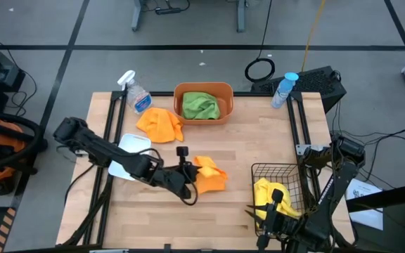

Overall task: Sort microfiber towel by color & place in baskets
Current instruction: Put the bottom orange microfiber cloth into the white bin

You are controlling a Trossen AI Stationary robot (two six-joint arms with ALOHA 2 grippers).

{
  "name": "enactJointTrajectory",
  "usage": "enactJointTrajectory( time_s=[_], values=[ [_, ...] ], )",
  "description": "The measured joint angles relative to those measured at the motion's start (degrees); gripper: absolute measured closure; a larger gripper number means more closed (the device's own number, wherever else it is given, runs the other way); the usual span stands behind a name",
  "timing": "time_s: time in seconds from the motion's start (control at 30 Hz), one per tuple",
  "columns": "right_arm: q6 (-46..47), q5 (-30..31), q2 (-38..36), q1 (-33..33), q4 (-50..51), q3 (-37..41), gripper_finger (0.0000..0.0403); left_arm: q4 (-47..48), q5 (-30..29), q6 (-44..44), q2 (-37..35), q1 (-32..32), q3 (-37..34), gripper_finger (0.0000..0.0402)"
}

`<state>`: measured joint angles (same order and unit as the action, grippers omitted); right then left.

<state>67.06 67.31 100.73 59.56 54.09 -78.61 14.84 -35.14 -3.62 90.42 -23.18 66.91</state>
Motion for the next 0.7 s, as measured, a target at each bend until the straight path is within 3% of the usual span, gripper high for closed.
enactJointTrajectory(
  time_s=[0.4, 0.6, 0.7],
  values=[
    [-4.6, 0.2, 0.0, -1.0, -4.0, 0.0, 0.0338, 4.8, 0.2, -2.5, -11.7, -2.9, 0.0, 0.0391],
    [-3.4, 3.0, 0.0, -3.4, -8.4, 0.0, 0.0338, 8.6, 0.1, 0.1, -12.8, -4.0, 0.0, 0.0391],
    [-7.1, 2.0, 0.0, -6.5, -11.7, 0.0, 0.0338, 8.8, 0.1, 0.8, -12.9, -4.2, 0.0, 0.0391]
  ],
)
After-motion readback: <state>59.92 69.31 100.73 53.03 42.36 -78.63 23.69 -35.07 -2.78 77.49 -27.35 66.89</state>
